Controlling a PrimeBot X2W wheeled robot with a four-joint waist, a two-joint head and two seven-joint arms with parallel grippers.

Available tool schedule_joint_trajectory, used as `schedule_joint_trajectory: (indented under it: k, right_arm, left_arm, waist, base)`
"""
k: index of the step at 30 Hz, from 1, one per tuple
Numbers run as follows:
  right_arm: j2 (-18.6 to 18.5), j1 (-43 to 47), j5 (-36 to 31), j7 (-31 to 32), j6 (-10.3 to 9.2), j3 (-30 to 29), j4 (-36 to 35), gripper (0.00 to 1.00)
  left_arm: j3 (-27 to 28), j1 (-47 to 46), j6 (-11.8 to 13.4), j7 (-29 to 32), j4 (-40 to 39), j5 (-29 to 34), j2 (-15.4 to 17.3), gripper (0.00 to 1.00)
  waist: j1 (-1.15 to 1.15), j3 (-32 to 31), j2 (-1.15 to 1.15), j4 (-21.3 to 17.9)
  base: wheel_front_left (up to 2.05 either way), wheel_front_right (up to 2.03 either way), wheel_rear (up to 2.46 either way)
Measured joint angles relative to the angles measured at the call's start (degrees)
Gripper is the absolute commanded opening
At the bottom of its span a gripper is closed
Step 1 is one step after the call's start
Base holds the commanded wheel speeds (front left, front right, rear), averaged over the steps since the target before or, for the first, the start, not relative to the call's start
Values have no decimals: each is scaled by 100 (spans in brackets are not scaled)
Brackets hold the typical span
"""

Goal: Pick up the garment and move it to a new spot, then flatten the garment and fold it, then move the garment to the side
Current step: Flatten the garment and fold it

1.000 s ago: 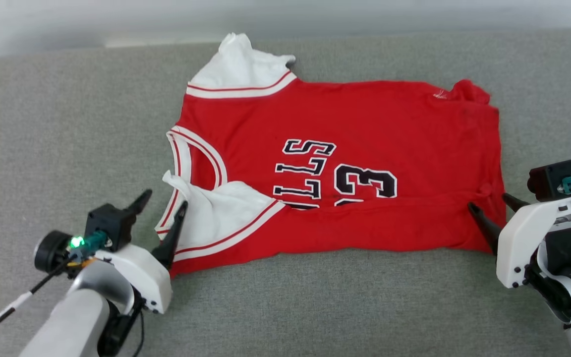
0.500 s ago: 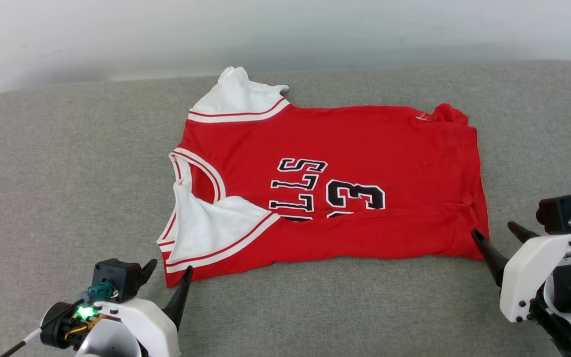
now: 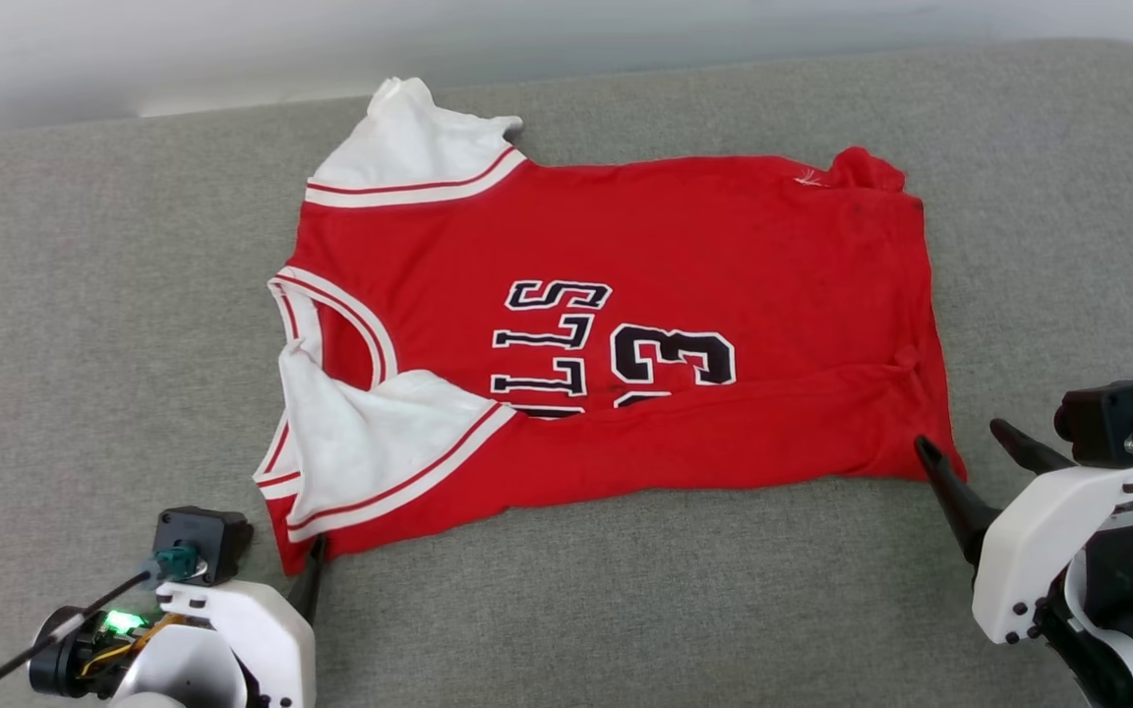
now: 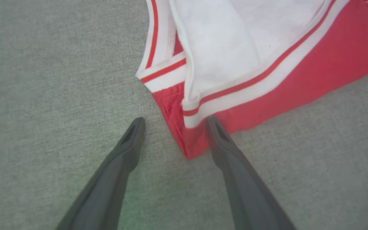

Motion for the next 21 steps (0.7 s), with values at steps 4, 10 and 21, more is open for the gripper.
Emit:
schedule_joint_trajectory:
  k: [4,10,21]
  right_arm:
    - [55,-4,25,-56,0,64,-7,100]
    - [11,-21,13,-107,0,18,42,100]
    - [-149,-187,-218,192,-1,-264,379,100]
  left_arm:
    - [-33,-37,46,60,210,35,37,100]
    - [-136,-139,-175,213,316,-75,24,0]
    - [-216,-156,-218,-191,-99,53,-78,0]
  waist:
    - [0,124,0,-85]
    - [0,172,0,-109]
    - [1,-75,0,165]
  base:
    - [0,0,0]
    - [0,0,0]
    - [0,0,0]
